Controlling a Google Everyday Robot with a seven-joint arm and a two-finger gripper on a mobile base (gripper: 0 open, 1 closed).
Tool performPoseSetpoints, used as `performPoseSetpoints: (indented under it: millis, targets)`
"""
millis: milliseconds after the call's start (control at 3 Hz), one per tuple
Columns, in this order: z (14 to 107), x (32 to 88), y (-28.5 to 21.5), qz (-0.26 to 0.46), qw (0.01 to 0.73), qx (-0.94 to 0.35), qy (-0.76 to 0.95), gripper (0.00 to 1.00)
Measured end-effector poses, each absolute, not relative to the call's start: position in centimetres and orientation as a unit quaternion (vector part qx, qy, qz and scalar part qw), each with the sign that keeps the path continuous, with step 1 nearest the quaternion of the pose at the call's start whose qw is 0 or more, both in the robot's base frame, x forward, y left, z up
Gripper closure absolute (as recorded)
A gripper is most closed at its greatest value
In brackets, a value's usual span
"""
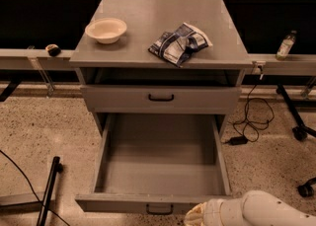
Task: Close middle drawer
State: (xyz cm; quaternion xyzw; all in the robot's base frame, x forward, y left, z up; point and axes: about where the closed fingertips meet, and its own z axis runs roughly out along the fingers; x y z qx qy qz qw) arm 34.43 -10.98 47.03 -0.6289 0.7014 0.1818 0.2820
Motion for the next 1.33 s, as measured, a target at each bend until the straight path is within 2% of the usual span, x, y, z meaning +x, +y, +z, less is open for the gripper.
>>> performPoseSetpoints:
  millis: [333, 667, 1000, 1333]
  targets:
    - [45.1, 34.5, -11.9, 0.147, 0.285, -0.640, 0.698, 1.00]
    - [42.5, 35.1, -13.3, 0.137, 0.287, -0.619, 0.718, 1.00]
    - [40.1, 38.0, -14.3, 0.113, 0.306, -0.600, 0.730, 1.00]
    - [40.1, 38.0, -14.3, 0.113, 0.306, -0.600, 0.730, 1.00]
